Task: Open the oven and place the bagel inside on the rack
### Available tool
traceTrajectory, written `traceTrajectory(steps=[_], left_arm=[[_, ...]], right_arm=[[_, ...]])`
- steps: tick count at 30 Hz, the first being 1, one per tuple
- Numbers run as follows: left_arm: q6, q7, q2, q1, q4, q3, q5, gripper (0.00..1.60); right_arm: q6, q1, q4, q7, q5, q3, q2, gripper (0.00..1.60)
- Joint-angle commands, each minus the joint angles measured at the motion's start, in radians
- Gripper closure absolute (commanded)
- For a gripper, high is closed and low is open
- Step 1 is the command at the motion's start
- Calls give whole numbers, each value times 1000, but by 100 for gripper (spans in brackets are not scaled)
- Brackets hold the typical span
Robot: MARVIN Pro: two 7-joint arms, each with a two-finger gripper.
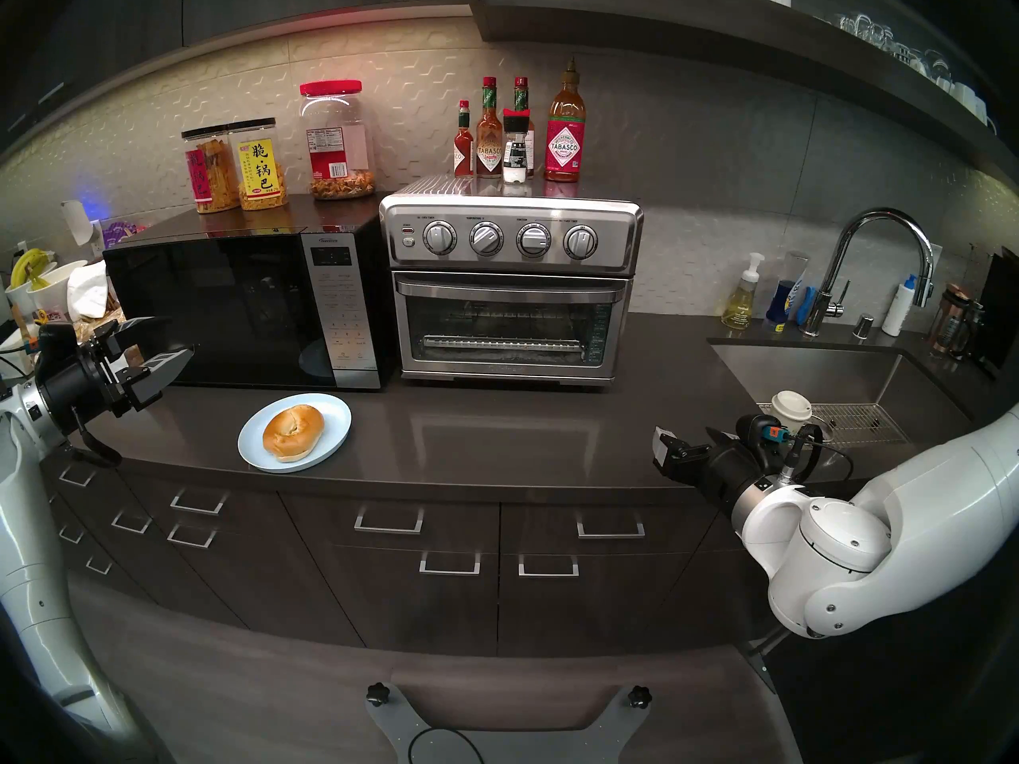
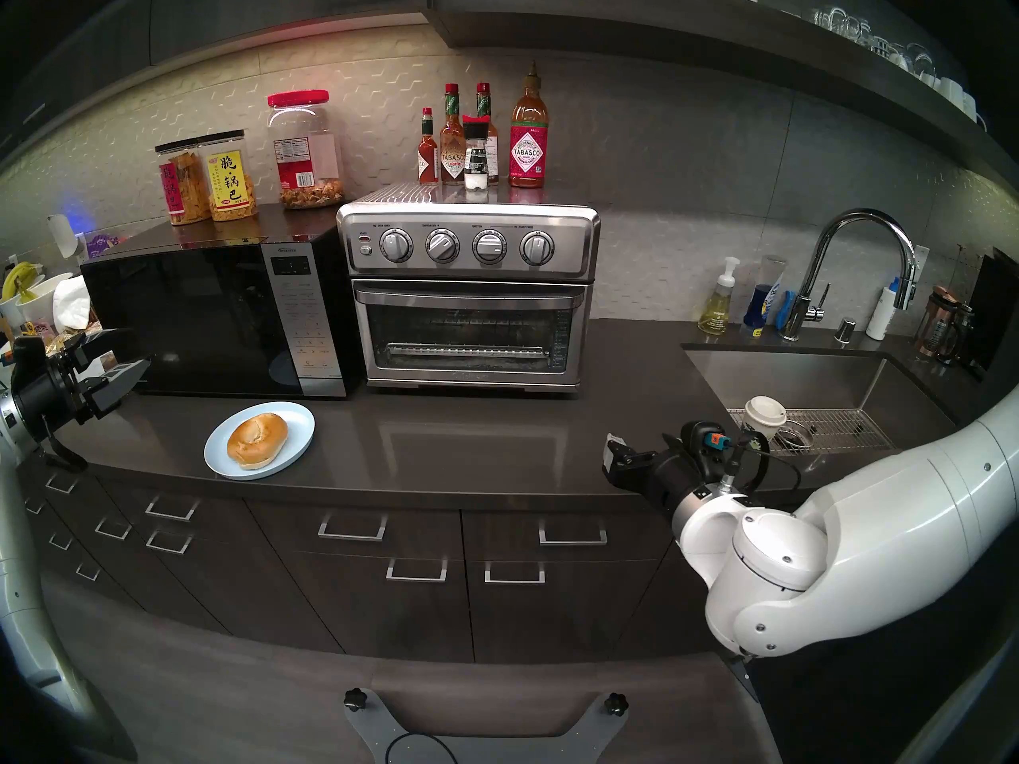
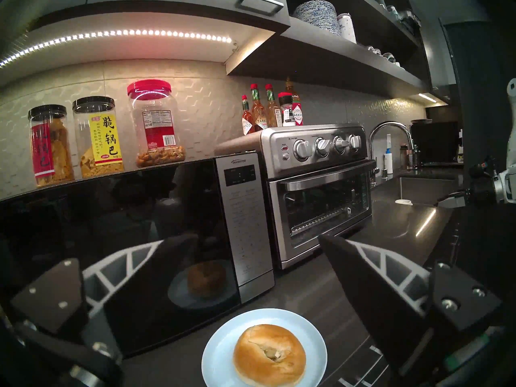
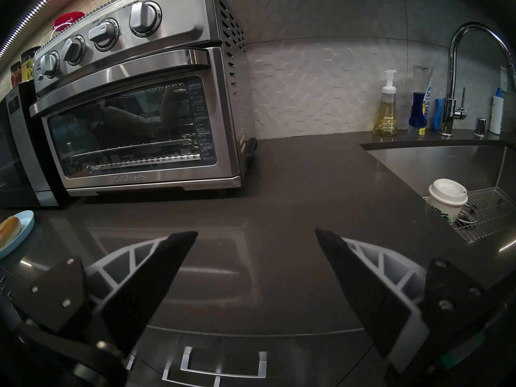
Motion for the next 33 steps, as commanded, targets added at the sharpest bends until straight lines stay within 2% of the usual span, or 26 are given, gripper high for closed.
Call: traceTrajectory(steps=[1, 8, 22, 27, 33], left_arm=[[1, 3, 7, -8, -15, -6, -2, 0], [1, 2, 7, -9, -15, -6, -1, 0], [2, 1, 6, -9, -15, -6, 0, 0], [2, 1, 6, -10, -15, -6, 1, 0], [1, 0, 6, -10, -15, -6, 1, 0]], right_arm=[[-17, -9, 6, 21, 6, 12, 8, 0], [-33, -25, 22, 62, 5, 18, 13, 0], [-129, -94, 77, 133, -67, 46, 23, 0], [-158, -120, 96, 129, -113, 58, 21, 0], [-158, -149, 108, 82, -232, 82, 52, 0]])
